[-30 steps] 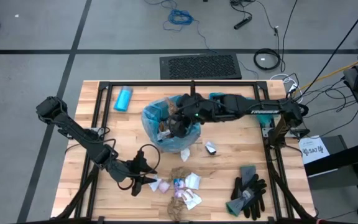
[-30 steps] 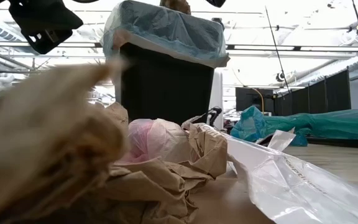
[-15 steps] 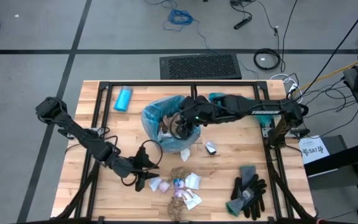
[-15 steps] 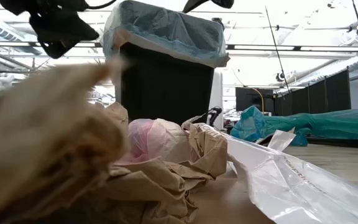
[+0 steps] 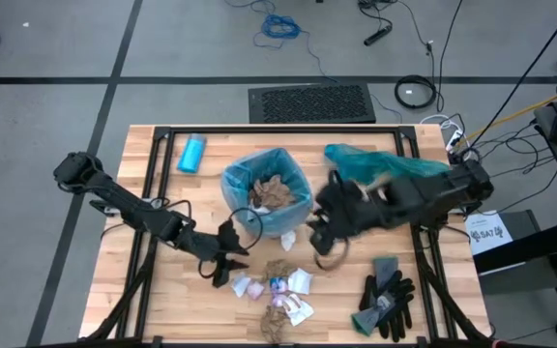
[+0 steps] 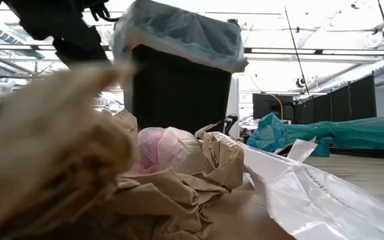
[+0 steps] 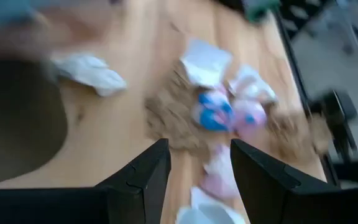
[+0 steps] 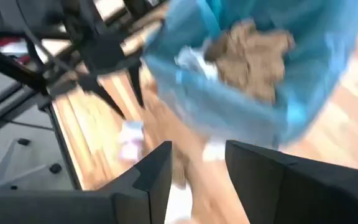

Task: Place trash/remove bag and relplace
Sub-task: Put the pink plastic trash into the trash bin

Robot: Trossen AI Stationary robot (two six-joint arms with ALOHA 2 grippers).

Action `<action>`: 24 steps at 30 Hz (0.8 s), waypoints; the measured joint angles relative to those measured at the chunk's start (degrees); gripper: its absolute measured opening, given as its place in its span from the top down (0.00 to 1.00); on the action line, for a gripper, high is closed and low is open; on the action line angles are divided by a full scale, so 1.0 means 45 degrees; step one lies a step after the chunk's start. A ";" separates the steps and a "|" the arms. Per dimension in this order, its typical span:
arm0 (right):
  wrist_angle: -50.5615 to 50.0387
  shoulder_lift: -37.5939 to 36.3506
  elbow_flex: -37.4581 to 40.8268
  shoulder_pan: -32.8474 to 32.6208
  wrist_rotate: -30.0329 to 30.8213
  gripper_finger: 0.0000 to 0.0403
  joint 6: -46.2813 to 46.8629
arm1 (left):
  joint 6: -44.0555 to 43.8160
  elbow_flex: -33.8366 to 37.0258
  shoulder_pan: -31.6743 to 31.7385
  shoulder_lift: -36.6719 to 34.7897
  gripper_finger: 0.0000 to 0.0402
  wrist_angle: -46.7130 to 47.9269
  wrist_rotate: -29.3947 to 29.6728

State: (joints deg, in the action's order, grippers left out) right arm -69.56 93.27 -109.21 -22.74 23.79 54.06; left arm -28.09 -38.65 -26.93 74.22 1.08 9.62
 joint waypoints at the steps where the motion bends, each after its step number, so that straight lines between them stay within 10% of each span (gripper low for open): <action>1: -0.0344 -0.0014 0.0000 -0.0436 0.0224 0.66 0.0670 | 0.0395 0.0000 0.0001 0.0000 0.57 0.0066 -0.0308; 24: -0.3849 0.3061 0.0000 -0.7095 0.2042 0.67 1.3664 | 0.3018 -0.1731 -0.0284 0.0014 0.57 0.5633 -0.2364</action>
State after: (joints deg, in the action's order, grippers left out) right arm -86.88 107.05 -109.21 -54.67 32.97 115.55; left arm -14.51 -46.44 -28.21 74.28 26.43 -1.02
